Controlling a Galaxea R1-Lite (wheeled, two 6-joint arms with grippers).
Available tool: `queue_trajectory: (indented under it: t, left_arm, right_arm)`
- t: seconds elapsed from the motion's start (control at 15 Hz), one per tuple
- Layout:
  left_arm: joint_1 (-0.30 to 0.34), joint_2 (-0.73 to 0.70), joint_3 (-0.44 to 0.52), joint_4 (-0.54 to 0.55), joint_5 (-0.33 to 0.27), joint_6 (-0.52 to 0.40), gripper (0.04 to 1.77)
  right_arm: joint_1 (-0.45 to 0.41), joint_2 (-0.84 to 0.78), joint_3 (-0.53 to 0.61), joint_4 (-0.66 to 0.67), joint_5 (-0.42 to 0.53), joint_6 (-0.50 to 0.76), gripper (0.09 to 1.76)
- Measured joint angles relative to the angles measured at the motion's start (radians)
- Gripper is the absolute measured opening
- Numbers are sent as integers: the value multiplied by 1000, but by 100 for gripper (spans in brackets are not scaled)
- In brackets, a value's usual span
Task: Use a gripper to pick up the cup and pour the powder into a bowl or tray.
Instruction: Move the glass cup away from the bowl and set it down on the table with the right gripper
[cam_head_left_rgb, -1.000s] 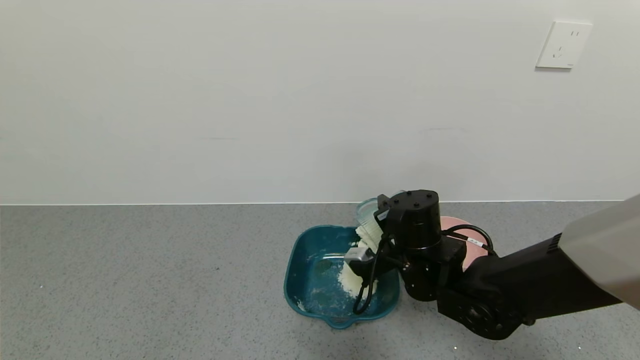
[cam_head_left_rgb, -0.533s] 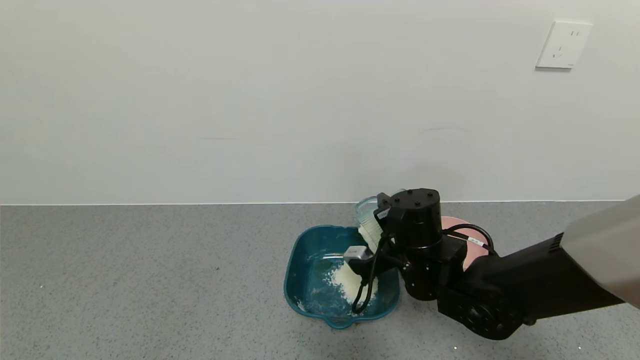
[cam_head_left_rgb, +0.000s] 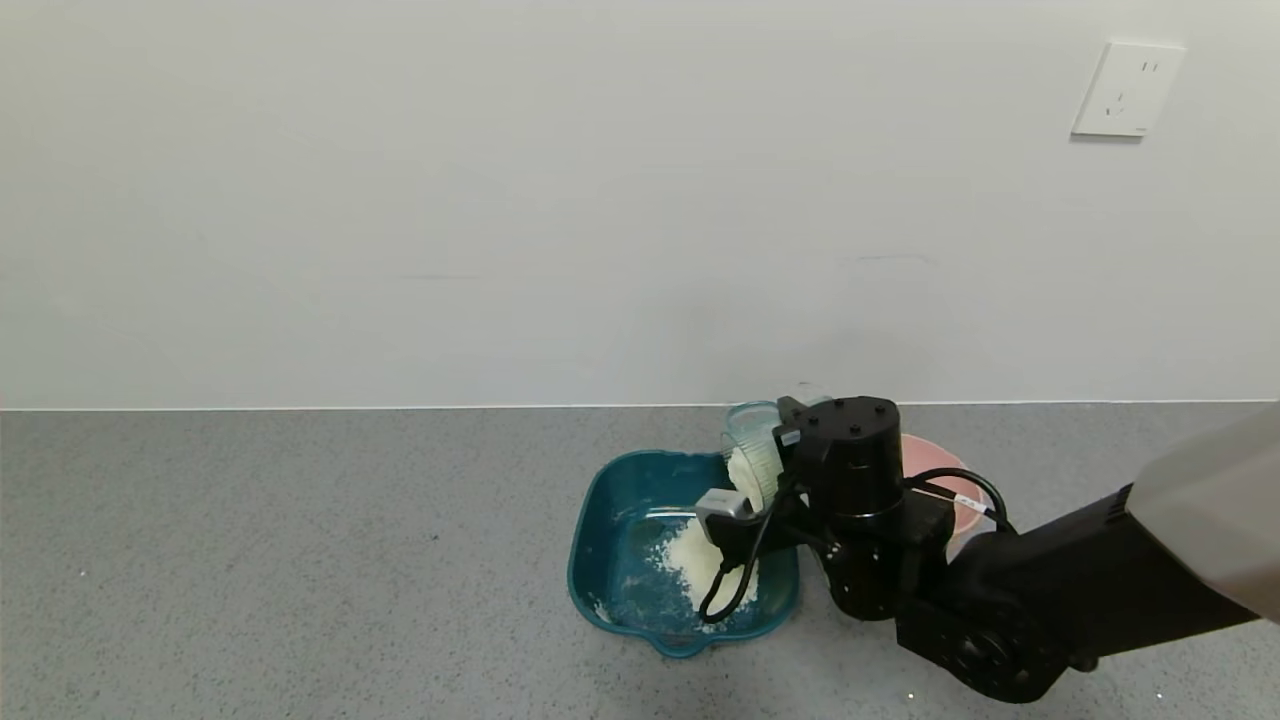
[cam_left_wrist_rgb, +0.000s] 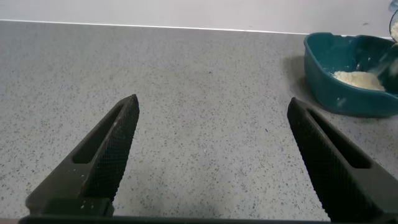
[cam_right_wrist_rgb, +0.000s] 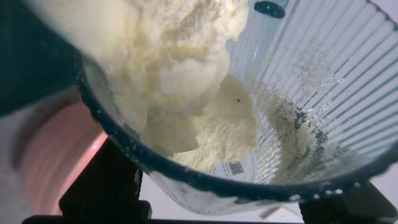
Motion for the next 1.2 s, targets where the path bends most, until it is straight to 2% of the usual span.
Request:
queue_trajectory:
  t: [0.67,1.2]
  left_arm:
    - [0,0,0,0,0,0,172]
    - [0,0,0,0,0,0,172]
  right_arm:
    - [6,-101,123,-7,3,517,135]
    - [-76,-124,175,-202,49,880,135]
